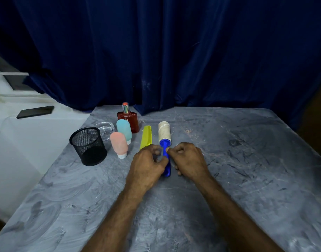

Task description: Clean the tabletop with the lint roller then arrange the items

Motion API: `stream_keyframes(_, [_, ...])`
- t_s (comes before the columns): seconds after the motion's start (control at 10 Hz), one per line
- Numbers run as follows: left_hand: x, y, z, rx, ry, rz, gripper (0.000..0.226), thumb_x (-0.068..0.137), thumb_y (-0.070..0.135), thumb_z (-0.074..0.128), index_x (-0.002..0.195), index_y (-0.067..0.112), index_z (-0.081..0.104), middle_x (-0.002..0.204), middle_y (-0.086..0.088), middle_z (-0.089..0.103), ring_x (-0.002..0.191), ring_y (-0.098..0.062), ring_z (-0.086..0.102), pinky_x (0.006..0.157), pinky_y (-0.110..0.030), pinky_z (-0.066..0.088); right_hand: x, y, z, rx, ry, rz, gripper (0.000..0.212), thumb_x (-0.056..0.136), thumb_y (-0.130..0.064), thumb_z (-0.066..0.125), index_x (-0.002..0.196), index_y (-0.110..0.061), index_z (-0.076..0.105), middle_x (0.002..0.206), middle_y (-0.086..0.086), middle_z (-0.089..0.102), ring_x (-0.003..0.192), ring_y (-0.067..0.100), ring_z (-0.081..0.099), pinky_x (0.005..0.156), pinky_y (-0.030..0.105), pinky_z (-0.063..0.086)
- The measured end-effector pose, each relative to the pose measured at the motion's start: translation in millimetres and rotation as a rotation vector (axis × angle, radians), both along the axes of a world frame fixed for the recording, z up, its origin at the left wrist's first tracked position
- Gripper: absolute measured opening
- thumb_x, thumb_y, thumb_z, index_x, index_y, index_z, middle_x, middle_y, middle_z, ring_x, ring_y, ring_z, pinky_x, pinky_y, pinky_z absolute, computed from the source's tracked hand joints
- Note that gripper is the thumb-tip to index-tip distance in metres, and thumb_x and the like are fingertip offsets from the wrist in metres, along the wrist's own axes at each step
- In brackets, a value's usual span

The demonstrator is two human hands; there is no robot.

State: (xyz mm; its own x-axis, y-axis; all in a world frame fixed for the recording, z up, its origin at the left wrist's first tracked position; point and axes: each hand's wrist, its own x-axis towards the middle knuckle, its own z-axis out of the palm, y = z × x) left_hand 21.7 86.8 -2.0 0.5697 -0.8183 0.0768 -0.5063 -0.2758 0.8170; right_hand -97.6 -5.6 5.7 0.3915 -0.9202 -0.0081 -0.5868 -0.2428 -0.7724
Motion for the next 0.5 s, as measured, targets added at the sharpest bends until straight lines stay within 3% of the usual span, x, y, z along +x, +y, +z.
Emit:
stream_keyframes(0.1, [-2.7,3.3,0.5,-0.024,-0.101,0.012,0.045,0.088,0.037,0.072,0.13,0.024,0.067,0.117,0.009,0.073,0.095,-0.009,0.071,0.089,-0.039,0.061,-3.8,-0.6,-0.6,-0.056,-0.002,-0.026,0.033,0.079,-0.057,0.058,0.084,-0.026,0.069,0.076,-0.004,0.075,0.072,0.02,0.073,0.074,0.042,0.062])
stream_keyframes(0.2, [-8.6,4.3,5.4,-0.131,-0.195,-0.035,0.059,0.09,0.03,0.073,0.146,0.023,0.056,0.141,0.007,0.065,0.122,-0.01,0.064,0.103,-0.035,0.055,-11.9,-3.5,0.8,-0.18,-0.031,-0.031,0.03,0.085,-0.049,0.065,0.102,-0.024,0.068,0.097,-0.006,0.074,0.093,0.018,0.07,0.086,0.037,0.057])
stream_keyframes(0.3, [-17.7,0.9,15.0,-0.267,-0.242,-0.075,0.075,0.094,0.028,0.071,0.161,0.026,0.038,0.163,0.014,0.04,0.152,-0.006,0.034,0.122,-0.029,0.033,-22.4,-7.6,8.3,-0.372,-0.055,-0.022,0.04,0.093,-0.041,0.066,0.123,-0.017,0.062,0.12,0.002,0.066,0.111,0.02,0.063,0.098,0.035,0.051])
stream_keyframes(0.4, [-20.5,-13.2,31.1,-0.423,-0.287,-0.09,0.082,0.094,0.037,0.062,0.166,0.022,0.025,0.172,0.007,0.028,0.157,-0.006,0.024,0.126,-0.026,0.022,-32.0,-23.1,28.0,-0.57,-0.079,-0.073,0.056,0.097,-0.044,0.056,0.142,-0.011,0.051,0.141,0.008,0.054,0.131,0.025,0.05,0.111,0.036,0.039])
stream_keyframes(0.5, [-9.3,-36.4,62.1,-0.577,-0.472,-0.068,0.086,0.092,0.036,0.057,0.166,0.009,0.024,0.175,-0.006,0.024,0.161,-0.02,0.024,0.131,-0.04,0.023,-43.7,-44.9,62.2,-0.85,-0.11,-0.158,0.063,0.1,-0.041,0.051,0.152,-0.006,0.041,0.158,0.011,0.041,0.145,0.028,0.039,0.12,0.04,0.034])
